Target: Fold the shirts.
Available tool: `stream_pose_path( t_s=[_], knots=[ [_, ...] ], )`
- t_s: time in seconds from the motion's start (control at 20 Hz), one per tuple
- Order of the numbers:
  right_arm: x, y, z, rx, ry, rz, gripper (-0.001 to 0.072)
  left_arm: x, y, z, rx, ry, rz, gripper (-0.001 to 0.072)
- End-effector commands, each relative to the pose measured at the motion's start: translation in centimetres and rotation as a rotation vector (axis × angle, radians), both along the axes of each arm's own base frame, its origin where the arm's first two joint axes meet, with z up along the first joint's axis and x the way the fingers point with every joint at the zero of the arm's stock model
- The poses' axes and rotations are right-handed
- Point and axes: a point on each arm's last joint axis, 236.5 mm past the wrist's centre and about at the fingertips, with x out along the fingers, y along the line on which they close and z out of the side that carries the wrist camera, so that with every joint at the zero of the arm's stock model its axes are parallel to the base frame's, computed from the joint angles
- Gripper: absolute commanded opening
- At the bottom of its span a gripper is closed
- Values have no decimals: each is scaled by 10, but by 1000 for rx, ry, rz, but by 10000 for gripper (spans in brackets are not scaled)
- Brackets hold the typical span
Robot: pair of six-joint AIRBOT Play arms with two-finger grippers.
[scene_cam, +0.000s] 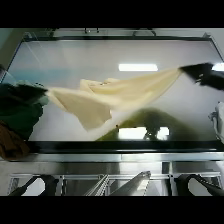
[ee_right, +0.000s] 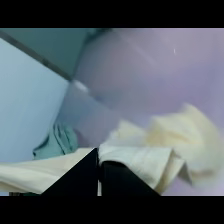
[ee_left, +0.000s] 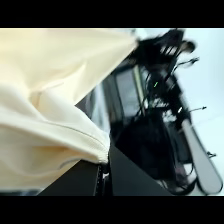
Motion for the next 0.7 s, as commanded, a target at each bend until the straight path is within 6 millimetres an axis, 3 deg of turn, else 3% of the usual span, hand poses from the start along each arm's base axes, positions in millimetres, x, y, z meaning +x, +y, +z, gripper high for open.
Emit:
stream_pose_path(
  t_s=[0.0, 0.05, 0.15, 0.25, 0.35, 0.4, 0.5, 0.6, 0.65],
  knots=[
    [-82, 6, 155, -42, -438, -113, 19, -56, -7, 161, -98, -488, 9, 18],
    [-103, 7, 185, -79, -533, -176, 19, -77, -11, 195, -111, -586, 0, 19],
    [-149, 6, 238, -123, -709, -326, 19, -111, -19, 235, -80, -731, -21, 19],
    [-196, -1, 278, -135, -857, -497, 20, -124, -24, 252, -5, -813, 19, 19],
    [-218, -7, 291, -198, -931, -602, 19, -120, -19, 264, 28, -848, 69, 19],
    [-215, -8, 287, -233, -923, -613, 19, -113, -12, 268, 35, -850, 91, 19],
    [-184, -14, 261, -275, -810, -571, 19, -88, 10, 262, 33, -781, 122, 19],
    [-132, -19, 212, -294, -618, -448, 19, -43, 29, 219, 109, -618, 146, 19],
    [-107, -21, 185, -279, -526, -377, 19, -17, 34, 186, 154, -509, 137, 19]
  ],
)
